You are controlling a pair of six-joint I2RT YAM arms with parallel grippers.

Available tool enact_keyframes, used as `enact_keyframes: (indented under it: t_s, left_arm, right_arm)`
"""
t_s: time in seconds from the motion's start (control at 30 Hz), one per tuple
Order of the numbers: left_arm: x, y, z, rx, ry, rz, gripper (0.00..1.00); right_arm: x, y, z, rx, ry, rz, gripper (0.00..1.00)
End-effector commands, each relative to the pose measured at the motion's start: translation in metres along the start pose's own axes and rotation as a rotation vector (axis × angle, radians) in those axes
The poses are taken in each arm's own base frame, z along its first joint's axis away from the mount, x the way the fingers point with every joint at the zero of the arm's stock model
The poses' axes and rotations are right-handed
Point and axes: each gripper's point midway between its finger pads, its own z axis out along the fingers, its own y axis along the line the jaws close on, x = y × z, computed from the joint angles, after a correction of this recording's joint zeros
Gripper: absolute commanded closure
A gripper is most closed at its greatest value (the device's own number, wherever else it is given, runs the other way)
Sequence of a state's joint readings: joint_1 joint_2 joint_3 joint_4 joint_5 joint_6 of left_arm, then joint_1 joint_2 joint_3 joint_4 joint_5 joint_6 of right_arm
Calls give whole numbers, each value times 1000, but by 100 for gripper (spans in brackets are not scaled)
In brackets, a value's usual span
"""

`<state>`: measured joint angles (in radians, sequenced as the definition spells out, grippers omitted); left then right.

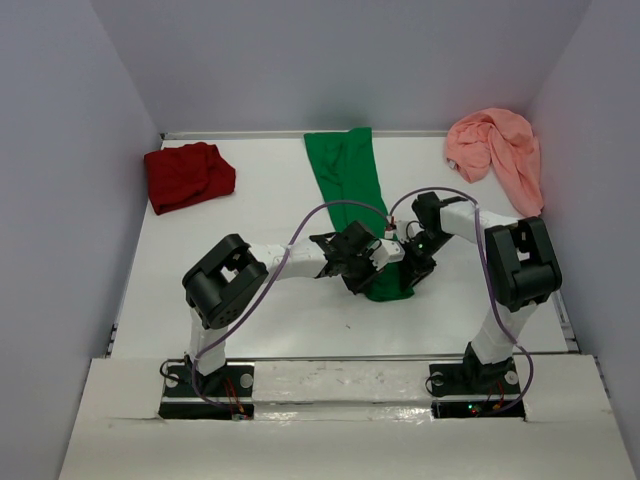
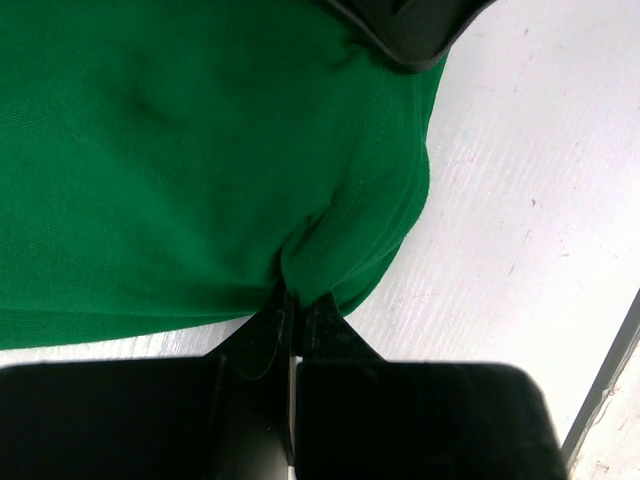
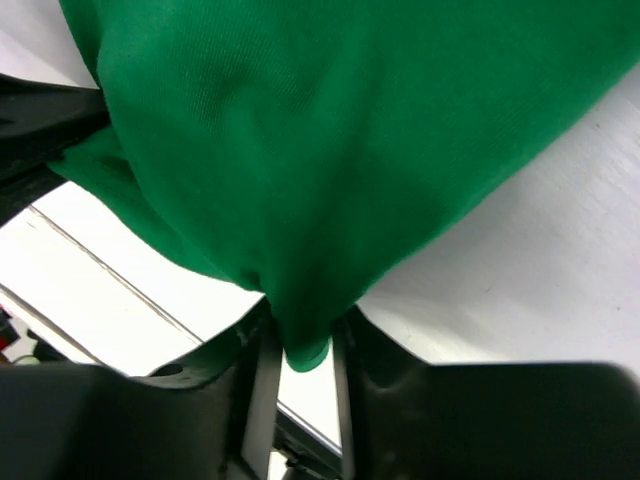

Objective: Fold and stack the t-shirts
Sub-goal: Grab the bottom of the folded rectangular tshirt with both arms

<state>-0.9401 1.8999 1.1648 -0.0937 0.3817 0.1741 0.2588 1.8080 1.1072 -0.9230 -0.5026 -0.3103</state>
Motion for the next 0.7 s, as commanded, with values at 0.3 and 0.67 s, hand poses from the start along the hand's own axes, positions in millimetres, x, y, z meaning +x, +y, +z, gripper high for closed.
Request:
enact_keyframes:
  t_s: [0.3,0.67]
  left_arm:
    - [43,-3,-10,-5,142,-53,100]
    - [-17,41,-74,-168,-95,-85,100]
  right_arm:
    - [-3,0,0,22,-14,-20,100]
    - [-53,14,-39,46,-207,-104,100]
